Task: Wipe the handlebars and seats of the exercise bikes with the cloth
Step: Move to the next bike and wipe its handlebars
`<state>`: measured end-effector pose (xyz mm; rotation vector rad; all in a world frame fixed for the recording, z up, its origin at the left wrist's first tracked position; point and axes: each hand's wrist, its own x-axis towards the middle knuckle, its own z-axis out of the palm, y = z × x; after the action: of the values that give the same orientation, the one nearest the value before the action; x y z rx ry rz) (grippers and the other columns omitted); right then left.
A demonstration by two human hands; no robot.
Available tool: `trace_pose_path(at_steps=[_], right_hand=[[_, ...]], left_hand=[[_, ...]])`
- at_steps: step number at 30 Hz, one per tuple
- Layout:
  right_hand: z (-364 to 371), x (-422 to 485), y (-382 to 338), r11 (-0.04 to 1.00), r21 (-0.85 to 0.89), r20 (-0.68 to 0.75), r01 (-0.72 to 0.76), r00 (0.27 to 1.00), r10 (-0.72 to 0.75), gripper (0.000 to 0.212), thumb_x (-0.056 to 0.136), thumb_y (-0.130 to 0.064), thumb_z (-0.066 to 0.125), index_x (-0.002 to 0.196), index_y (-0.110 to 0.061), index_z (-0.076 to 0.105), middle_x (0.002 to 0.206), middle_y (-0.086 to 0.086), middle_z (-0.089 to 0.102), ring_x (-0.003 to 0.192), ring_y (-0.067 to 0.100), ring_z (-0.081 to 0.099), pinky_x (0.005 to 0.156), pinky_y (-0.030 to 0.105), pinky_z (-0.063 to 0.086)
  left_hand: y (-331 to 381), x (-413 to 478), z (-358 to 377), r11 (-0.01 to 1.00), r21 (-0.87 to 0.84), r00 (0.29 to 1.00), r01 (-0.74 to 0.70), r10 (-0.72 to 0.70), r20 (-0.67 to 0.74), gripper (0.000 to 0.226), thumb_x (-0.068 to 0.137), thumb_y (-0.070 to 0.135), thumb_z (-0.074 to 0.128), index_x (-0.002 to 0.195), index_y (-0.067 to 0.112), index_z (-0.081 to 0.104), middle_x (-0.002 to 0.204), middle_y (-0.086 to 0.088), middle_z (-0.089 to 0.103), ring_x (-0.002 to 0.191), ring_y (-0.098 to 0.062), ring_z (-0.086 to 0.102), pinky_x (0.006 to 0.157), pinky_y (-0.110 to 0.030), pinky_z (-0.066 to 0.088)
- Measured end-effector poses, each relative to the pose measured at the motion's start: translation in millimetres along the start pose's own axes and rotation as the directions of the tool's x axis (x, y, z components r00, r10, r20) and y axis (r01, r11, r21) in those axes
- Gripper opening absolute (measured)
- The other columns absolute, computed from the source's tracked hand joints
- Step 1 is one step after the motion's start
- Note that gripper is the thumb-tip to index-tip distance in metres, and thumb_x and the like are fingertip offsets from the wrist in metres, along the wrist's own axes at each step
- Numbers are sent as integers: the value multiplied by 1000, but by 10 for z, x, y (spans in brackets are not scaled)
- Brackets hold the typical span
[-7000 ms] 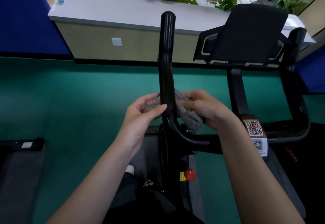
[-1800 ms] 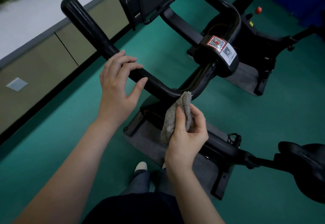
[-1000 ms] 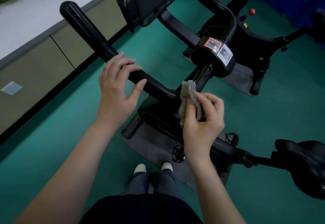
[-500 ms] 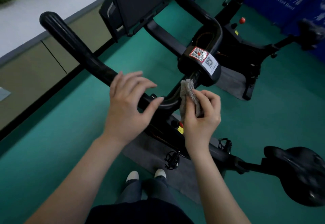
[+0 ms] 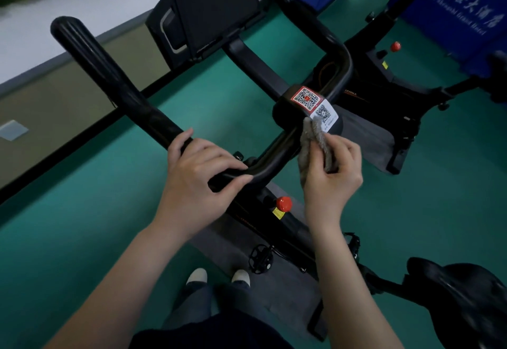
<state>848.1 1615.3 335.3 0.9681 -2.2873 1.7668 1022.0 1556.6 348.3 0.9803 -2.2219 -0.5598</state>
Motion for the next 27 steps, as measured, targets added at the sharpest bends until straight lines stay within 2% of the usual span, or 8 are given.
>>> trace_pose_path(at_steps=[5,8,12,16,20,24,26,27], right_hand=[[41,10,-1,995,-21,51,99,994,-98,12,84,-1,67,95,-1,71,93,6,65,88,22,62,78,27,51],[15,-82,-15,989,3,91,145,985,-145,13,81,4,68,93,-1,72,92,7,66,87,23,63,79,30,52],[-111,-146,-111,960,58,228,275,932,-281,15,78,5,71,91,-3,73,93,-3,65,86,18,63,79,21,49],[-80,288,-227,937,-17,306,350,894,-328,10,83,-2,69,92,-5,73,88,-7,65,85,16,56,76,12,40],[-19,611,-333,889,-97,633,448,717,-292,14,87,-4,63,97,-6,73,86,2,69,88,26,50,72,23,32],[-50,659,-408,864,-42,805,502,528,-269,14,87,-5,61,97,-7,71,82,3,63,83,21,52,71,23,35],[-55,677,-427,868,-19,821,496,504,-269,16,86,-4,62,97,-8,72,85,3,63,84,18,53,70,19,33],[-48,684,-423,874,-30,802,486,533,-269,17,85,-3,62,98,-8,72,87,4,64,88,21,54,70,19,33]], left_hand=[[22,11,6,1000,-2,1000,18,-18,-4,19,79,43,67,78,25,73,79,14,66,84,-7,54,111,-37,17],[27,6,3,1000,1,1000,22,-22,-6,23,80,46,63,78,25,73,80,15,66,84,-7,54,111,-38,18],[35,12,3,1000,6,1000,28,-28,-8,26,80,48,60,78,25,73,79,13,66,85,-9,55,111,-40,19],[42,9,9,1000,9,1000,24,-24,-5,26,80,48,60,78,25,73,79,15,66,85,-10,56,111,-38,18],[50,8,0,999,6,999,32,-32,-4,26,80,47,62,78,24,73,79,14,66,85,-11,56,111,-37,17],[63,3,-10,999,10,999,39,-38,-6,18,78,41,68,77,24,73,79,13,67,85,-11,57,112,-39,18],[69,4,-11,999,8,999,38,-38,-9,17,77,40,69,77,23,73,79,13,67,85,-12,57,111,-40,18],[71,4,-13,999,7,999,38,-38,-9,17,77,39,69,77,23,73,79,13,67,85,-11,57,111,-40,19]])
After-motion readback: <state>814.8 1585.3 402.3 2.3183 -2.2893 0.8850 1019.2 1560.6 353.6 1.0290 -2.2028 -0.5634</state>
